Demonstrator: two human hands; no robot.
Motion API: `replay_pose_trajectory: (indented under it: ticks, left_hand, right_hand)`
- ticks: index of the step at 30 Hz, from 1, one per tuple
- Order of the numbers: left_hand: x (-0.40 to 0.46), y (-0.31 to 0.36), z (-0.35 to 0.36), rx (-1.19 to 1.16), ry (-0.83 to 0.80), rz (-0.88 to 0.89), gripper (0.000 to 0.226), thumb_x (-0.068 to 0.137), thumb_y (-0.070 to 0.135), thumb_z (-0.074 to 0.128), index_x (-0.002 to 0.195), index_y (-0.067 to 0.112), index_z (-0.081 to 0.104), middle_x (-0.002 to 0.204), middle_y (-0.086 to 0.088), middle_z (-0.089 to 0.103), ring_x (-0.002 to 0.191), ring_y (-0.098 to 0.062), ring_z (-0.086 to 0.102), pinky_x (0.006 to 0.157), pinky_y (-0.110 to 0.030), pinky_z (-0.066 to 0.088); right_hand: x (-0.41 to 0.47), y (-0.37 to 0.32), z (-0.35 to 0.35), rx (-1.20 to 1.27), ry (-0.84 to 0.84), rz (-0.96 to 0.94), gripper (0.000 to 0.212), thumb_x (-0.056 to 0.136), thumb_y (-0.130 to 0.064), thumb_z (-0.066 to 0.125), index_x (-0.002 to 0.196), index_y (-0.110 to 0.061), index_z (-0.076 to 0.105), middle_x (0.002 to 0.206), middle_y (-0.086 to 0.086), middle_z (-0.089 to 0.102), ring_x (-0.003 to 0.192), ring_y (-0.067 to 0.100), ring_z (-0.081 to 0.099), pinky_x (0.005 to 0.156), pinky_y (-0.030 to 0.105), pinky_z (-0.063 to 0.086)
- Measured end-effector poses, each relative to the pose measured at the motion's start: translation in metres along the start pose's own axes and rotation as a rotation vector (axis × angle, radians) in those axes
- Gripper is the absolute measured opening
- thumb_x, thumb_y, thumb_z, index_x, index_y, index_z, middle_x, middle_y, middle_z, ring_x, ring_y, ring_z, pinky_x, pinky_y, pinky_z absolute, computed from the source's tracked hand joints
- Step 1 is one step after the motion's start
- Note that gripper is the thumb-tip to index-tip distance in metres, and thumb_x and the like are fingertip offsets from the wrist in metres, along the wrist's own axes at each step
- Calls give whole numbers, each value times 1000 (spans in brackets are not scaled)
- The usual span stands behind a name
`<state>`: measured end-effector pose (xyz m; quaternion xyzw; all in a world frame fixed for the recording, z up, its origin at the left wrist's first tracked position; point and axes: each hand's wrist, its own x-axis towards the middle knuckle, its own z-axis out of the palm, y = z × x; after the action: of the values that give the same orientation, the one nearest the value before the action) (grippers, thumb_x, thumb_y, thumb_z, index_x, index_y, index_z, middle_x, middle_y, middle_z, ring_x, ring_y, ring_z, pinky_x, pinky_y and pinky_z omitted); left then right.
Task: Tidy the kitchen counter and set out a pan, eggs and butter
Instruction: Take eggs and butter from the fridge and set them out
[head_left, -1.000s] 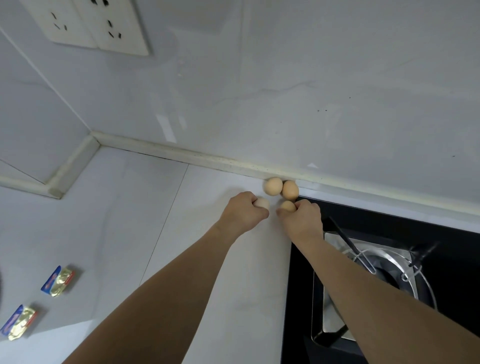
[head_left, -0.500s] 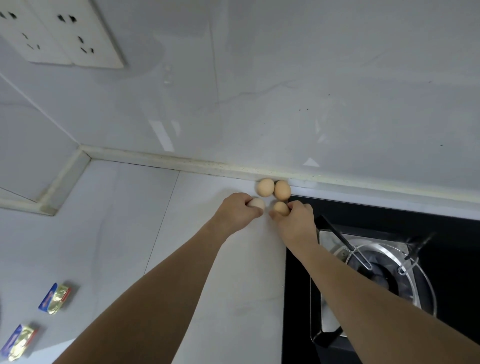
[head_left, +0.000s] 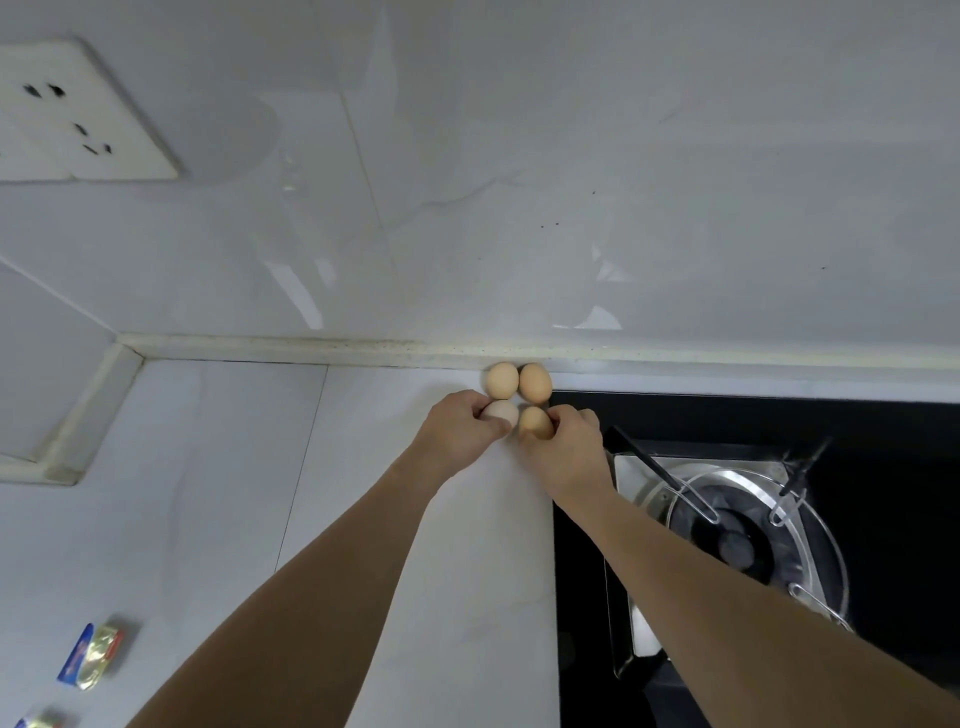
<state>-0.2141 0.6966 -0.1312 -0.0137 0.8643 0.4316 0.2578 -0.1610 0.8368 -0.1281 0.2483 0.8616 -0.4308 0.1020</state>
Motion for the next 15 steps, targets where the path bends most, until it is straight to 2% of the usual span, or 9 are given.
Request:
replay_pose_trajectory:
  ticks: [4, 7, 15]
  left_hand:
    - [2, 1, -1, -7, -2, -12, 21, 83, 35, 66, 96, 17, 65, 92, -3, 67, 80, -16, 61, 71, -30, 49]
    - [2, 1, 0, -4, 2, -22, 21, 83, 32, 67, 95, 16, 65, 91, -5, 67, 75, -15, 58, 71, -32, 49]
    - [2, 5, 1, 11, 15, -52, 23, 82, 33, 67, 98, 17, 66, 96, -4, 68, 89, -22, 65, 81, -38, 54]
  right_hand:
    - [0, 3, -2, 14, 9, -15, 31, 88, -35, 57, 108, -13, 55, 110, 2, 43, 78, 13, 49, 68, 28, 38]
    - [-1, 5, -1, 33, 9, -9, 29, 88, -34, 56, 106, -12, 56, 110, 2, 44, 82, 17, 53, 71, 29, 41]
    - [2, 5, 2, 55, 22, -16, 28, 91, -31, 56, 110, -11, 55, 111, 3, 42, 85, 19, 53, 79, 33, 47]
